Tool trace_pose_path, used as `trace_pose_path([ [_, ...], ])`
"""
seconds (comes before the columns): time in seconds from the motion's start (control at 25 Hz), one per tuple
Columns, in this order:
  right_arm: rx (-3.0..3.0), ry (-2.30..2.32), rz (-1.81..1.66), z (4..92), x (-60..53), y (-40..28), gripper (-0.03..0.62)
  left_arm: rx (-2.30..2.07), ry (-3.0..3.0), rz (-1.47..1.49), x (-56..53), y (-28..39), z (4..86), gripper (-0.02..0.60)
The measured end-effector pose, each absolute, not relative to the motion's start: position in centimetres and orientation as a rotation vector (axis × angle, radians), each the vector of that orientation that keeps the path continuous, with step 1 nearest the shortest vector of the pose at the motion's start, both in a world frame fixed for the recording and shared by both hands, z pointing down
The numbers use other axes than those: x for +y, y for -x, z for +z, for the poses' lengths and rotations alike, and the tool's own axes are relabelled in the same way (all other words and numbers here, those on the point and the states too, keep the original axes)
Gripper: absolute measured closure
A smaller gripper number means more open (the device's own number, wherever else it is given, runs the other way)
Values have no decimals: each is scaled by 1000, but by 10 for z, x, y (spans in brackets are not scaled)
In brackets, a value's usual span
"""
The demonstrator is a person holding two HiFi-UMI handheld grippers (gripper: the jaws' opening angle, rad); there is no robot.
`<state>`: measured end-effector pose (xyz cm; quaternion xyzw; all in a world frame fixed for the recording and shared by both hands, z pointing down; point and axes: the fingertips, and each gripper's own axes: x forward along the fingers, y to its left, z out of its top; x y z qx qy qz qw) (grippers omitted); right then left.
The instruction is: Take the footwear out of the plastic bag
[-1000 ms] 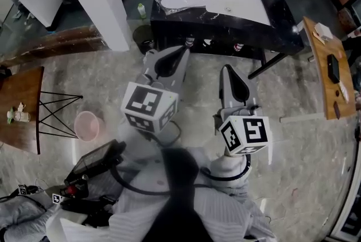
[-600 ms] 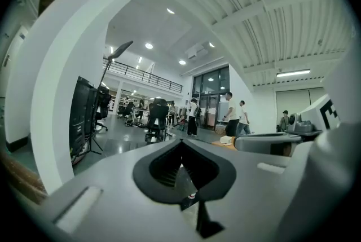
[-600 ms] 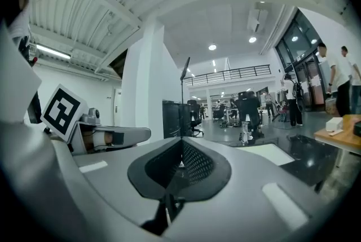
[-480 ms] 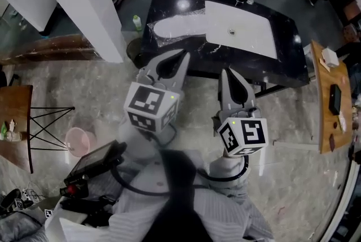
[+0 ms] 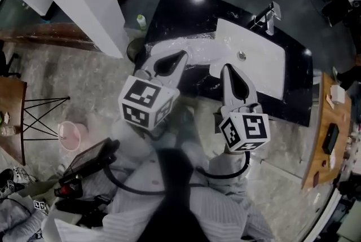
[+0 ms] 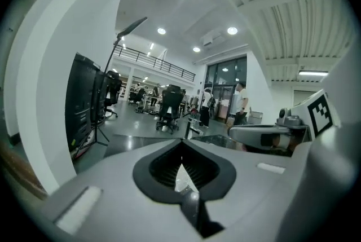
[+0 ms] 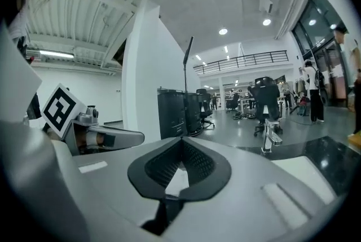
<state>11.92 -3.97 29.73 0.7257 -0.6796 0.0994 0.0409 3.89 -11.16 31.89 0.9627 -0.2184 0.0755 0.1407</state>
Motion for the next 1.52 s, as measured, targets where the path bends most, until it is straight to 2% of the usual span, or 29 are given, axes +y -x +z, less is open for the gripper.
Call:
trace_pose_path([
  [0.2, -2180, -2016, 385, 321, -91, -163, 582, -725, -2679, 305, -160, -52, 341, 581],
  [0.44, -2305, -1636, 489, 370, -123, -213, 582, -594, -2509, 405, -176, -64, 379, 575],
  [0.48, -2305, -1589, 541, 383, -124, -223, 582, -584, -2478, 424, -177, -58, 388, 563],
  [0.64, -2293, -1362, 809, 439, -120, -251, 580, -617, -2301, 428, -182, -10, 422, 446],
  [0.8, -2360, -1202, 1133, 473, -125, -264, 537, -643, -2157, 421, -194, 35, 455, 407],
  [0.96, -2423, -1027, 1395, 492, -130, -265, 484, -572, -2069, 468, -197, 47, 481, 403],
  [1.12, -2483, -836, 1585, 507, -136, -259, 464, -509, -2007, 600, -195, 40, 504, 403],
  [1.28, -2503, -669, 1688, 510, -133, -253, 416, -498, -1968, 697, -191, 37, 512, 403],
  [1.52, -2506, -523, 1773, 522, -127, -253, 447, -471, -1940, 719, -193, 31, 520, 407],
])
